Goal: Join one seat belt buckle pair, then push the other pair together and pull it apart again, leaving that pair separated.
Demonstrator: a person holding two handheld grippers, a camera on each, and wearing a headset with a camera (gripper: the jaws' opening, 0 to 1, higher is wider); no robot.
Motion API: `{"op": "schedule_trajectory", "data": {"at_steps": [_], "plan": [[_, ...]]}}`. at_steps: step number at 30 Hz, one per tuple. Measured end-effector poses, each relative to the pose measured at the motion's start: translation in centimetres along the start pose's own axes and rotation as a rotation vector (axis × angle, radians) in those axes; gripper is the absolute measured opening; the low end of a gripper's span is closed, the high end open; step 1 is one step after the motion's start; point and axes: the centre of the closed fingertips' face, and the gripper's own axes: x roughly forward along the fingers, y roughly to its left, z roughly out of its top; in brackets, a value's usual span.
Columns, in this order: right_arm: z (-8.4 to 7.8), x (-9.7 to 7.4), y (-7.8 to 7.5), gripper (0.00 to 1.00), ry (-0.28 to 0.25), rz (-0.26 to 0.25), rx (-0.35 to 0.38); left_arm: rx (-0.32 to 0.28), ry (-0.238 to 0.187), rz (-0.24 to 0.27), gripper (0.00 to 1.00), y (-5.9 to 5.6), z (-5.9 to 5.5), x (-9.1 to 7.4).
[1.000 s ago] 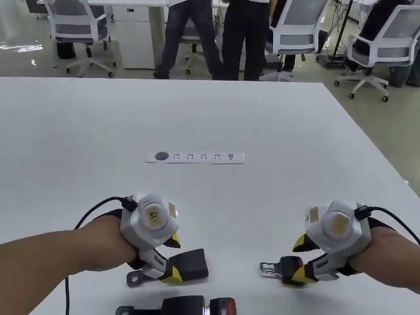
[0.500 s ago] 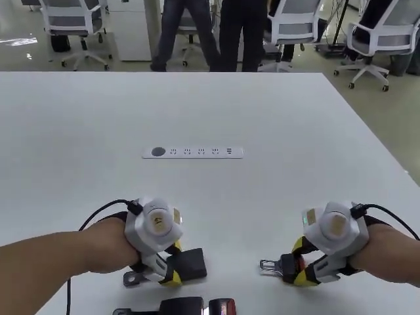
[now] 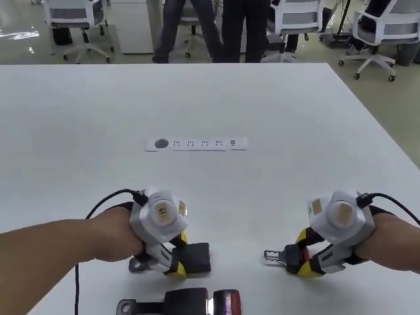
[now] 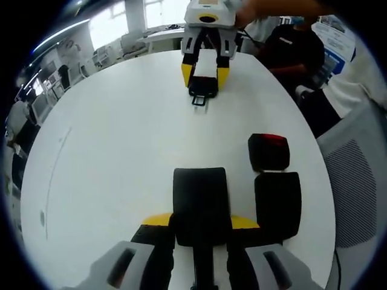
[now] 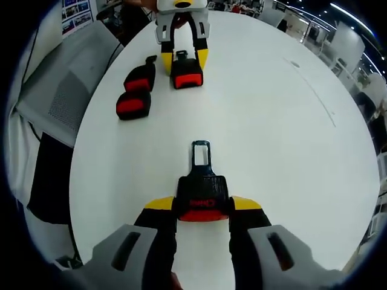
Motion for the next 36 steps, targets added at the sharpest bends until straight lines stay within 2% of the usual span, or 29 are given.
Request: {"op": "schedule_trajectory", "data": {"at_steps": [8,10,15,18,20,25,36], "plan": [[0.2,0.0,0.3,0.31,0.03,-0.012,-0.008,0.024,0.02,-0.009,0.33,-0.1,0.0,0.0],[0.2,0.1,0.0,0.31,0.03,-0.016,-0.018,0.025,0.02,-0.008,0.33,-0.2,0.1,0.0],[1.3,0.6,0.2,0.31,0.026,-0.02,-0.02,0.024,0.03,-0.007,0.33,-0.1,0.0,0.0],[2.5,1.1,0.9,0.31,0.015,-0.015,-0.026,0.025,0.032,-0.006,0.33,0.0,-0.1,0.1],[3.0,1.4,0.7,0.31,0.007,-0.012,-0.024,0.027,0.032,-0.005,0.33,0.1,-0.2,0.2],[5.4,2.6,1.7,0.31,-0.018,-0.003,-0.045,0.027,0.037,-0.004,0.33,0.1,-0.2,0.1],[9.4,4.4,1.9,0.31,-0.055,-0.003,-0.053,0.024,0.027,-0.007,0.33,0.0,0.0,0.1]]}}
